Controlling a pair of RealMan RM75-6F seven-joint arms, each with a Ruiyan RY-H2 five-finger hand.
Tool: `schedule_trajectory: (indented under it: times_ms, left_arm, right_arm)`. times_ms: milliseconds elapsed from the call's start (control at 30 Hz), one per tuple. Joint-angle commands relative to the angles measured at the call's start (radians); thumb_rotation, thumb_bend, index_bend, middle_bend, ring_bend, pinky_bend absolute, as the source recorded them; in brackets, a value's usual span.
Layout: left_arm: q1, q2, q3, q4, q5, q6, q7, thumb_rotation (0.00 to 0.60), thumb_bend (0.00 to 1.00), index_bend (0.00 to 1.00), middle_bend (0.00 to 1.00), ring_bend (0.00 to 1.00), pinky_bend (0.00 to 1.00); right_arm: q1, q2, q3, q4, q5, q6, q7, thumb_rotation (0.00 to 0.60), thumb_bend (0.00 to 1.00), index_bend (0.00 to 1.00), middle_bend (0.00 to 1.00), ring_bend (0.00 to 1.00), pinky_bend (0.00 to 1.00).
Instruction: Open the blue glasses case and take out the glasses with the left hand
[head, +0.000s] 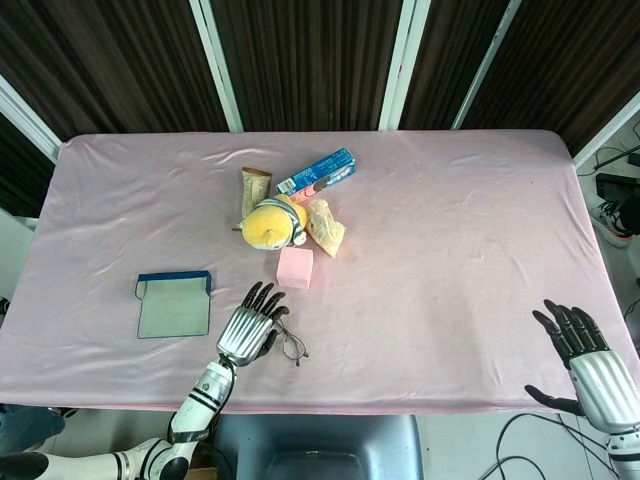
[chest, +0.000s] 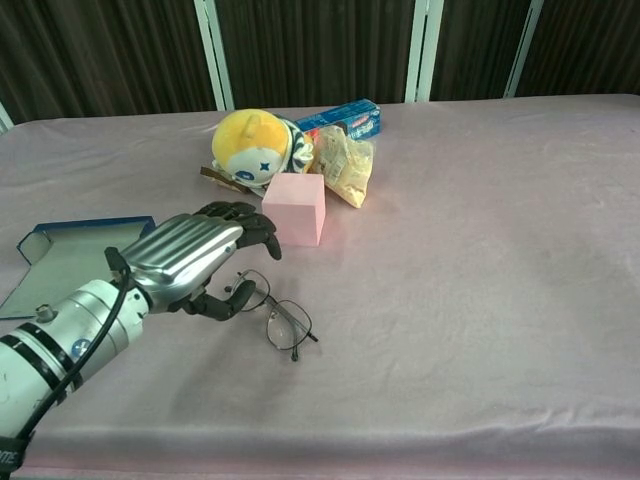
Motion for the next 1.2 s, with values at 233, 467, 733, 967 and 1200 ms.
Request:
schedule_trajectory:
  times_ms: [233,467,733,967,1200]
  left_arm:
    - [0.041,0.126,0.04,-0.118,0.1,0.117,-0.062,0.6,0.42,0.09,0.07,0.0,0.03]
    - [0.179,0.358,0.185,-0.16,0.278,0.332,-0.352,0.6,0.41,0.02,0.02,0.0,0.01]
    - [0.4,0.59,0.319,-0.119,0.255,0.526,-0.486,0.6,0.42,0.0,0.0,0.0,0.0]
    - [0.447,0.609,0.309,-0.088,0.283,0.573,-0.514,0.6,0.42,0.0,0.0,0.0,0.0]
    - [0.449,0.617,0.3,-0.101,0.296,0.529,-0.508,0.6,0.42,0.0,0.0,0.0,0.0]
  right_arm:
    - [-0.002,-0.003,0.0,0.006,-0.002,0.003,0.001,0.6,0.19,0.0,0.0,0.0,0.09]
    - [-0.002,-0.009,-0.001,-0.001,0.0,-0.008,-0.024,0.6,0.19,0.0,0.0,0.0,0.09]
    - [0.008,-0.029,0.005,-0.014,0.021,-0.043,-0.079,0.6,0.19,0.0,0.0,0.0,0.09]
    - [0.021,-0.048,0.01,-0.034,0.042,-0.084,-0.143,0.6,0.19,0.0,0.0,0.0,0.09]
    - [0.02,-0.048,0.011,-0.035,0.043,-0.08,-0.146,0.6,0.19,0.0,0.0,0.0,0.09]
